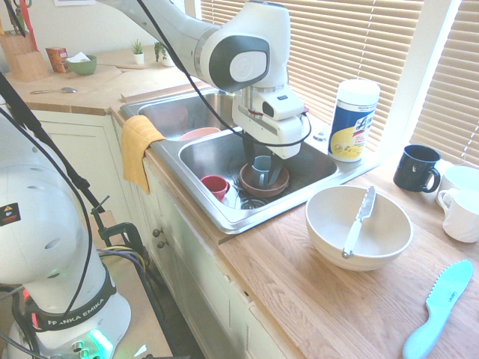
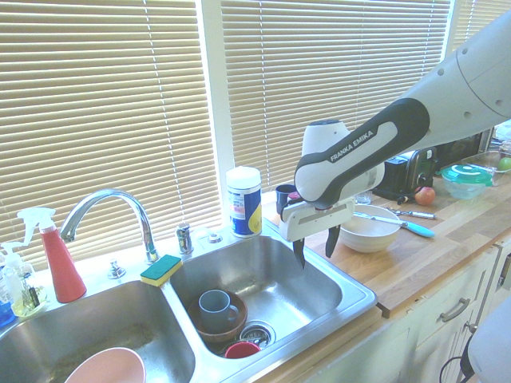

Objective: Put the knife into the sink

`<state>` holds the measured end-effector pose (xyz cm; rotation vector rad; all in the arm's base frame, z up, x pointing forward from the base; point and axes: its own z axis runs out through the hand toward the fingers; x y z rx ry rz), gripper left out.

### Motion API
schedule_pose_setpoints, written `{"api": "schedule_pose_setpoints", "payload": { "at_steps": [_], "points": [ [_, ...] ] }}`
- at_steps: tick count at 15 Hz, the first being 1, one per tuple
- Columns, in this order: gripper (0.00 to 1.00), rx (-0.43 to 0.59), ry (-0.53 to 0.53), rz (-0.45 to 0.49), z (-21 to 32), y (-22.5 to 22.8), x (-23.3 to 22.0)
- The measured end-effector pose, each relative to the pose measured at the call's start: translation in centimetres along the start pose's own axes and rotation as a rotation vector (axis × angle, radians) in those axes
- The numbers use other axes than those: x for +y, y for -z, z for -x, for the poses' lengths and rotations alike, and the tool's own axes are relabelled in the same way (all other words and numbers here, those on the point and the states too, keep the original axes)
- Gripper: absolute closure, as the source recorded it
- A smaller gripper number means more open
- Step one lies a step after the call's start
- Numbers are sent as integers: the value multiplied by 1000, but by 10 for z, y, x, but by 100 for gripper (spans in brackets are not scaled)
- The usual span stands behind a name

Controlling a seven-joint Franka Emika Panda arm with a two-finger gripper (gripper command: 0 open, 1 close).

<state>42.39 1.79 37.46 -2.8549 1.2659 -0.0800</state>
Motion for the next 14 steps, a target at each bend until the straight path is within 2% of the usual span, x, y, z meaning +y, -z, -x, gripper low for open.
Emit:
{"api": "schedule_pose_setpoints", "payload": {
  "at_steps": [3,7,11,14],
  "points": [
    [0,-10,26,12,0,1,0],
    [0,-32,245,32,-19,36,-1],
    [0,-52,462,105,-63,83,41],
    [0,-43,475,101,-92,99,70]
  ]
}}
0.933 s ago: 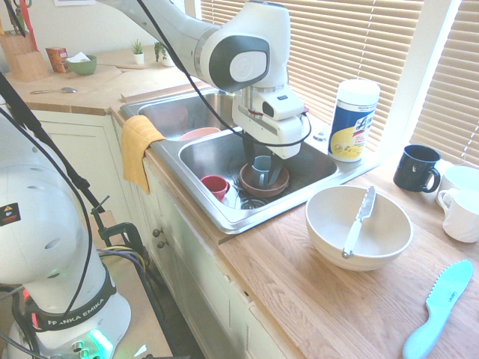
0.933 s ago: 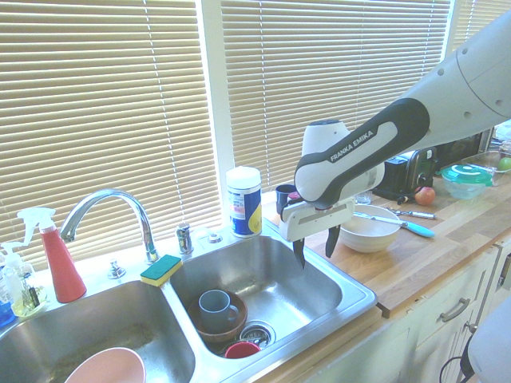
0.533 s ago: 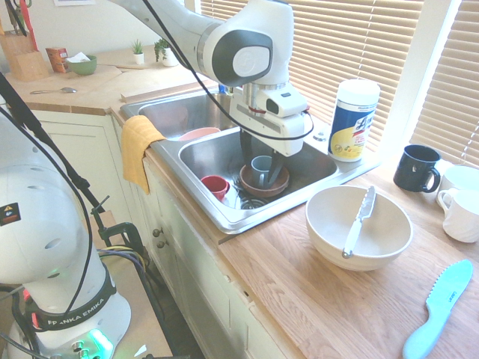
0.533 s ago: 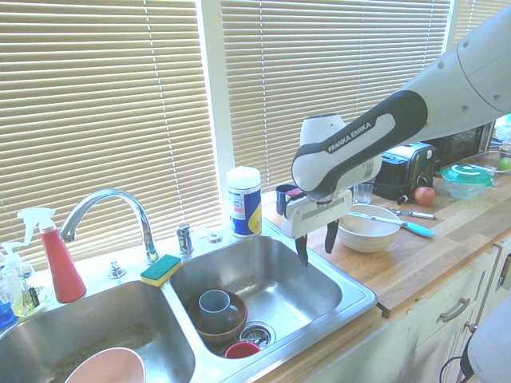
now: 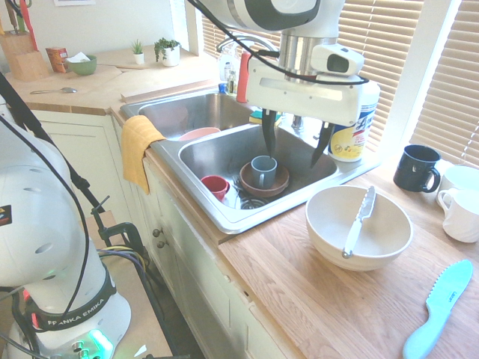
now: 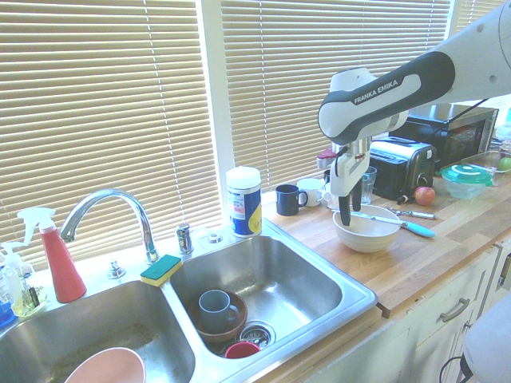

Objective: Put the knife into the sink

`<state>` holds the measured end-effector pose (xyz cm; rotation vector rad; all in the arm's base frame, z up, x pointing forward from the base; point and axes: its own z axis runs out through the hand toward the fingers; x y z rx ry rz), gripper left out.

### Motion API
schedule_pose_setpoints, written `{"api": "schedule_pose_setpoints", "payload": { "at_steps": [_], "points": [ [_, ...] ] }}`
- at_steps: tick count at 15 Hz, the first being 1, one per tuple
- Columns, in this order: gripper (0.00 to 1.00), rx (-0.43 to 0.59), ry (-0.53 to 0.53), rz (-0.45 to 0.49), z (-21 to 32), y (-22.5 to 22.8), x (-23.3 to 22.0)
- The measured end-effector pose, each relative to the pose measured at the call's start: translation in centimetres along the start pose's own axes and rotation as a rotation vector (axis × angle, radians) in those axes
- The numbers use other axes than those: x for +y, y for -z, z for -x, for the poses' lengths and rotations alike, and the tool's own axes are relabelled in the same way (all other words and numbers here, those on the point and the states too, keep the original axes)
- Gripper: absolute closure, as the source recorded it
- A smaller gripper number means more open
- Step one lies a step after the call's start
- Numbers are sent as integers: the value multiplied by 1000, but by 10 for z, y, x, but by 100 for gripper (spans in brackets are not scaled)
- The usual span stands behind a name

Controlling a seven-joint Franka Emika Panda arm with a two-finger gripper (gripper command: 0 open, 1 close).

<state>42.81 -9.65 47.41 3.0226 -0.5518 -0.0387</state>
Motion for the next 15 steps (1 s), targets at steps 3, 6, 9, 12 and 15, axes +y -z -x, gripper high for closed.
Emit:
{"api": "schedule_pose_setpoints", "payload": {
  "at_steps": [3,6,9,12,15],
  "points": [
    [0,16,-71,-22,-10,2,44],
    [0,28,-130,-29,-21,-12,71],
    [0,28,-185,-27,-35,-38,96],
    [0,14,-229,-24,-43,-61,117],
    [100,6,-260,-27,-46,-74,130]
  ]
}}
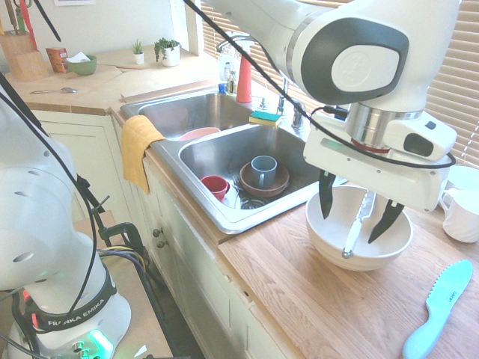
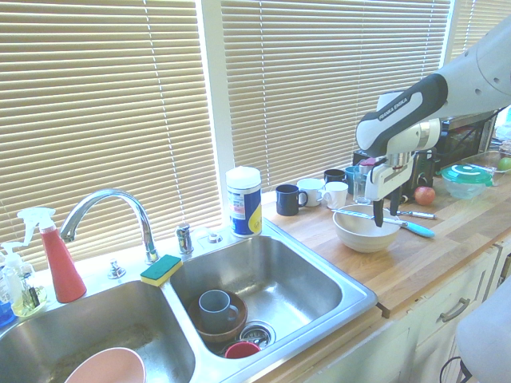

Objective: Put the knife into the sink

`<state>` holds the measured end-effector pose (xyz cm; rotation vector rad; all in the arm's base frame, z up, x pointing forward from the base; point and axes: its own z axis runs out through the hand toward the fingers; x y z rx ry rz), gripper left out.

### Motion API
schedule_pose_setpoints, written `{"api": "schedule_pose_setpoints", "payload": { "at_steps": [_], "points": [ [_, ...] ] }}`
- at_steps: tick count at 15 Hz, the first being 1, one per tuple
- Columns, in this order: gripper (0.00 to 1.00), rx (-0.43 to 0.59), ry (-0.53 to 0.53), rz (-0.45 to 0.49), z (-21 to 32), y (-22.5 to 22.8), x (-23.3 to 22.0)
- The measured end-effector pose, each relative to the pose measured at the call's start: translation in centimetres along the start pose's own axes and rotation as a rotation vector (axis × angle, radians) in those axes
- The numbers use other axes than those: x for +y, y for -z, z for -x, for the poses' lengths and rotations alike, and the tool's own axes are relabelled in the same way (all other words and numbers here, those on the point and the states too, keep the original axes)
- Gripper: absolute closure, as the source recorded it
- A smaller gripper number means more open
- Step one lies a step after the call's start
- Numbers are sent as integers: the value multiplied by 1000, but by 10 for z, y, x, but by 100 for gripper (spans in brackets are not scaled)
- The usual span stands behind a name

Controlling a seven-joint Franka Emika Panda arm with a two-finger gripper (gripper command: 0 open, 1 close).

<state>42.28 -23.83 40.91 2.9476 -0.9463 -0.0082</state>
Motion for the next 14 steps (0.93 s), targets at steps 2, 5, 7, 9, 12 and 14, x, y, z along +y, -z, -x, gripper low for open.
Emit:
{"api": "schedule_pose_setpoints", "payload": {
  "at_steps": [2,5,7,9,12,14],
  "points": [
    [100,10,-21,-10,-5,-6,3],
    [100,14,-49,-31,-9,-14,4],
    [100,11,-51,-32,-10,-17,3],
    [100,13,-49,-32,-10,-17,2],
    [100,14,-39,-31,-9,-17,-3],
    [100,10,-36,-29,-8,-18,-5]
  ]
}}
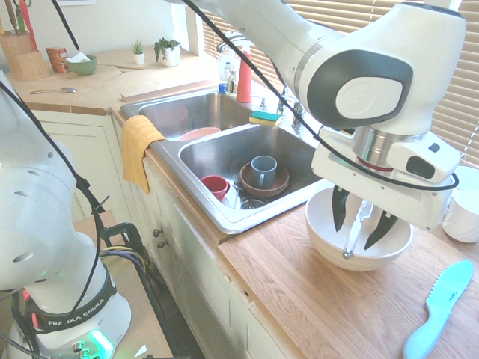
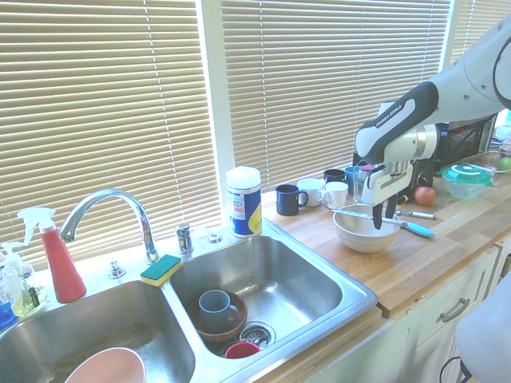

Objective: Put the knife into the sink

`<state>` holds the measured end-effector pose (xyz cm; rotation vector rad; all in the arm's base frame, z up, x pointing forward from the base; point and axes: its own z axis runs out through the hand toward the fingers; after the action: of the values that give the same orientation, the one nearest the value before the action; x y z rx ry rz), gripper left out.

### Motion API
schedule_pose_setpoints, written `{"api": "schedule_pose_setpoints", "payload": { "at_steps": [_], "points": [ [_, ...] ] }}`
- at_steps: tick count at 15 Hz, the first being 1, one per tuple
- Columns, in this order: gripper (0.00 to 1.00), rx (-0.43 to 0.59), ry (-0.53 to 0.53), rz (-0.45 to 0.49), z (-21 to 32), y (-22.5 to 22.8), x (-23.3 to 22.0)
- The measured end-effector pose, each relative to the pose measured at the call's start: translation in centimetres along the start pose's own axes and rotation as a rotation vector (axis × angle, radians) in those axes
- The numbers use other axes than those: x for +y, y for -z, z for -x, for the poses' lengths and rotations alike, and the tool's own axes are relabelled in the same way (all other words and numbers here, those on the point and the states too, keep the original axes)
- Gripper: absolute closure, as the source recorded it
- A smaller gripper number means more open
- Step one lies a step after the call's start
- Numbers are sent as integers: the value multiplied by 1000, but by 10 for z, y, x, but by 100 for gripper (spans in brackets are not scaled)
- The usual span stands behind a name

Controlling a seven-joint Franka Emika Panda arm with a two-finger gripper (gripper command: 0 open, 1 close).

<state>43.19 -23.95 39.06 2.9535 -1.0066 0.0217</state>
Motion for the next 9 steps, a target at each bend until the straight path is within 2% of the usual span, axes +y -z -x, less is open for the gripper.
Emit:
{"api": "schedule_pose_setpoints", "payload": {
  "at_steps": [9],
  "points": [
    [100,-3,-3,3,3,-1,4]
  ]
}}
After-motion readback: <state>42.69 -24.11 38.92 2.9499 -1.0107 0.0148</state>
